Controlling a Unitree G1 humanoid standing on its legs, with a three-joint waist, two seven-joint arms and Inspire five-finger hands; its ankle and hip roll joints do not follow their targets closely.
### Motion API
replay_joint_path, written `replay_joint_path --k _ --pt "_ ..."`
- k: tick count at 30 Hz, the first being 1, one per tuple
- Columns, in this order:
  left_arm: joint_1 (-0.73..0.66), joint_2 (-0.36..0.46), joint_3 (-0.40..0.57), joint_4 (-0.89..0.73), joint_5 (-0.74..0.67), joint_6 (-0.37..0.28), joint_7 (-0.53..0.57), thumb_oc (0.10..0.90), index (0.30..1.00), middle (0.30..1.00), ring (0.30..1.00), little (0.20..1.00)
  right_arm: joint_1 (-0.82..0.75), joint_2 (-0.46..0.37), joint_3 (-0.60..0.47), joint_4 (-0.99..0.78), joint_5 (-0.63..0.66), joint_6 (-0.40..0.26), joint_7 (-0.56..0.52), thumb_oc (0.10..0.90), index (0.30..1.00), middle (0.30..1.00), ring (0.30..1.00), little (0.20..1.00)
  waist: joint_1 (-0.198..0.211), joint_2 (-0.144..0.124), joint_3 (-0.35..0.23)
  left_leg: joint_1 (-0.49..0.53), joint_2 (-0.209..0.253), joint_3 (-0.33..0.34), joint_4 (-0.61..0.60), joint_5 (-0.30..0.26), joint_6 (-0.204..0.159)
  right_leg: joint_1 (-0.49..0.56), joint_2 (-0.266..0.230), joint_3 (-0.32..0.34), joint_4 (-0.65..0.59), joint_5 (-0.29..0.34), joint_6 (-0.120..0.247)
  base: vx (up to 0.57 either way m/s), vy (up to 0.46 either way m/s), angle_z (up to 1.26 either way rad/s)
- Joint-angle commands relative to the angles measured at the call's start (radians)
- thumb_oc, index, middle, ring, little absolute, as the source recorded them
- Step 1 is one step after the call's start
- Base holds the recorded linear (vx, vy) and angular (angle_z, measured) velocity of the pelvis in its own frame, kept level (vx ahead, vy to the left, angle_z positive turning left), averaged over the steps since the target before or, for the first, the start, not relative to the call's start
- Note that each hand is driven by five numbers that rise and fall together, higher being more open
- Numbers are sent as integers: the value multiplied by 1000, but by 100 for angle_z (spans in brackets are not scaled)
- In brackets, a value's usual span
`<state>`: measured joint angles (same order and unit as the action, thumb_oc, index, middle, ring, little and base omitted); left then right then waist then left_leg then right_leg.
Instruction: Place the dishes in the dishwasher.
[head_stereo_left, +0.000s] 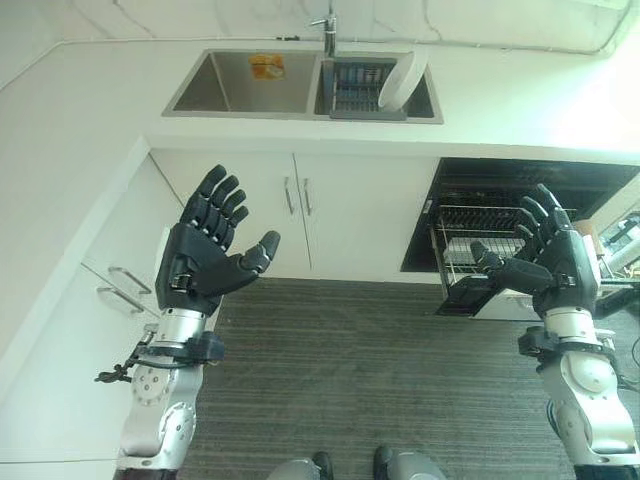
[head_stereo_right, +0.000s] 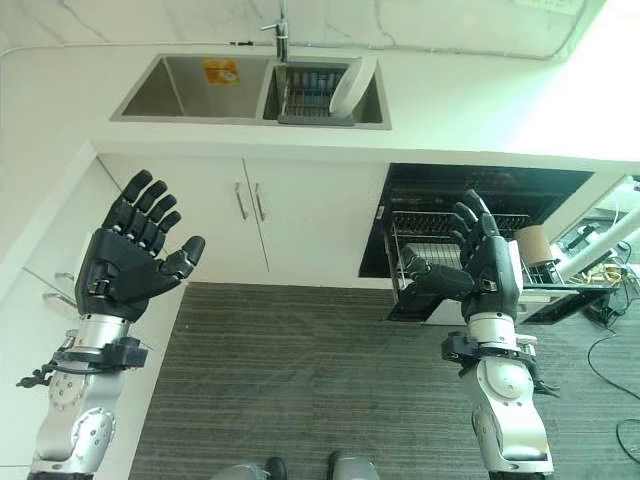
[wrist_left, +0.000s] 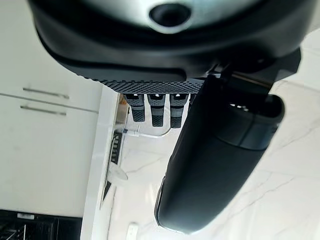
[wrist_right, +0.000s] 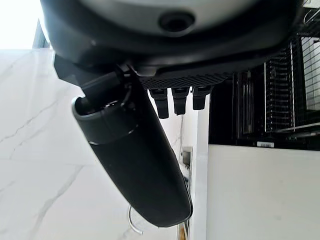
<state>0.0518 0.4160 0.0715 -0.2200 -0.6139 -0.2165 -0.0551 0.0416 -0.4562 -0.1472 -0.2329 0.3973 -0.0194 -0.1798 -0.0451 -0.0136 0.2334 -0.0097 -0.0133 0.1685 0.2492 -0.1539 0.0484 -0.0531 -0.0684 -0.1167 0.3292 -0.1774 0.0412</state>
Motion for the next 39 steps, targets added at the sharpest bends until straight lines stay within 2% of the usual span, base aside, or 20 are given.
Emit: replay_joint_path --k 1,2,4,6,8,11,14,16,19,20,23,24,25,26,27,29,31,34,38,39 --pt "-83 12 0 -67 25 -122 -10 800 900 900 900 900 -67 -48 -63 -66 37 -125 23 800 900 900 900 900 8 -45 -49 -13 51 26 179 60 -107 42 26 -8 -29 -58 -37 -11 -175 -15" --pt "-76 7 -2 -74 33 -126 -13 800 900 900 900 900 -60 -48 -59 -68 32 -132 37 800 900 900 900 900 11 -48 -35 -81 60 11 311 87 -113 46 33 -2 -29 -52 -51 -12 -142 -35" --pt "-69 -2 -1 -75 27 -123 -29 800 900 900 900 900 -56 -45 -56 -70 26 -132 53 800 900 900 900 900 11 -46 -23 -136 85 -2 354 105 -110 56 45 3 -29 -47 -57 57 -46 -24" --pt "-73 -4 -6 -74 33 -118 -27 800 900 900 900 900 -71 -42 -45 -66 20 -124 54 800 900 900 900 900 13 -42 -19 -127 95 13 246 110 -104 64 52 14 -29 -55 -48 135 63 -3" --pt "-66 -1 -9 -65 36 -126 -20 800 900 900 900 900 -88 -42 -31 -61 18 -112 57 800 900 900 900 900 19 -13 -21 -130 110 11 51 115 -108 80 76 39 -29 -77 -27 226 189 -5" --pt "-44 10 -3 -58 21 -164 -21 800 900 900 900 900 -66 -59 -43 -59 42 -118 87 800 900 900 900 900 23 37 -31 -250 146 -76 51 132 -141 118 128 64 -29 -115 -19 317 233 -23" --pt "-20 -5 12 -81 3 -207 -63 800 900 900 900 900 -49 -76 -62 -59 62 -130 103 800 900 900 900 900 28 42 -34 -271 151 -83 51 123 -143 159 132 82 -29 -149 -23 344 246 -55" --pt "-25 -1 11 -93 11 -233 -66 800 900 900 900 900 -26 -74 -74 -72 66 -140 108 800 900 900 900 900 21 41 -44 -257 150 -47 51 85 -127 183 108 78 -29 -159 -9 365 325 -34" --pt "-64 26 10 -99 8 -208 -54 800 900 900 900 900 -27 -71 -78 -75 66 -134 97 800 900 900 900 900 28 32 -58 -247 125 -32 51 58 -96 217 70 68 -29 -160 18 395 341 -17" --pt "-107 43 -4 -95 21 -196 -61 800 900 900 900 900 -39 -64 -77 -74 60 -138 70 800 900 900 900 900 37 19 -73 -235 102 -27 51 38 -73 226 39 38 -29 -148 43 476 401 13" --pt "-135 52 -3 -134 51 -204 -88 800 900 900 900 900 -61 -35 -77 -89 28 -116 29 800 900 900 900 900 49 11 -94 -214 63 -56 51 2 -43 238 13 -15 -29 -49 86 348 287 12" --pt "-137 50 -1 -151 52 -202 -101 800 900 900 900 900 -61 -25 -76 -98 25 -117 29 800 900 900 900 900 49 11 -100 -203 53 -68 51 -8 -34 248 17 -28 -27 20 106 209 178 3" --pt "-139 47 -2 -163 54 -200 -114 800 900 900 900 900 -58 -13 -73 -108 14 -118 33 800 900 900 900 900 48 12 -99 -192 45 -74 51 -18 -25 228 20 -37 50 59 123 249 275 10" --pt "-153 45 -12 -181 96 -199 -129 800 900 900 900 900 -64 8 -51 -127 -26 -108 38 800 900 900 900 900 44 19 -89 -151 42 -68 51 -43 -17 94 -8 -72 222 116 128 238 245 1" --pt "-167 62 -12 -187 110 -189 -129 800 900 900 900 900 -72 1 -41 -120 -27 -105 57 800 900 900 900 900 47 20 -85 -142 51 -47 51 -44 -22 59 -21 -113 165 76 111 301 143 11" --pt "-182 93 -9 -168 96 -172 -125 800 900 900 900 900 -61 -29 -62 -106 33 -137 74 800 900 900 900 900 26 19 -57 -103 70 -35 51 -56 -41 28 -23 -148 -29 69 82 243 -108 -14" --pt "-173 92 -7 -170 101 -171 -126 800 900 900 900 900 -49 -35 -73 -107 52 -148 82 800 900 900 900 900 16 12 -49 -93 67 -33 51 -65 -42 -11 -40 -126 -29 62 82 124 -109 -10" --pt "-174 77 -27 -180 147 -154 -110 800 900 900 900 900 -41 -33 -81 -124 58 -158 97 800 900 900 900 900 -14 -7 -43 -67 46 -44 51 -107 -33 -114 -84 -34 -29 113 108 161 -160 35" --pt "-162 78 -29 -190 163 -139 -105 800 900 900 900 900 -46 -25 -72 -137 20 -194 72 800 900 900 900 900 -11 -12 -45 -40 39 -52 51 -138 -23 -139 -104 -33 -29 130 118 190 -238 15" --pt "-161 81 -31 -189 162 -133 -103 800 900 900 900 900 -55 -27 -70 -136 -28 -248 40 800 900 900 900 900 -6 -13 -47 -34 42 -50 51 -141 -21 -137 -105 -42 -29 117 119 185 -272 10"
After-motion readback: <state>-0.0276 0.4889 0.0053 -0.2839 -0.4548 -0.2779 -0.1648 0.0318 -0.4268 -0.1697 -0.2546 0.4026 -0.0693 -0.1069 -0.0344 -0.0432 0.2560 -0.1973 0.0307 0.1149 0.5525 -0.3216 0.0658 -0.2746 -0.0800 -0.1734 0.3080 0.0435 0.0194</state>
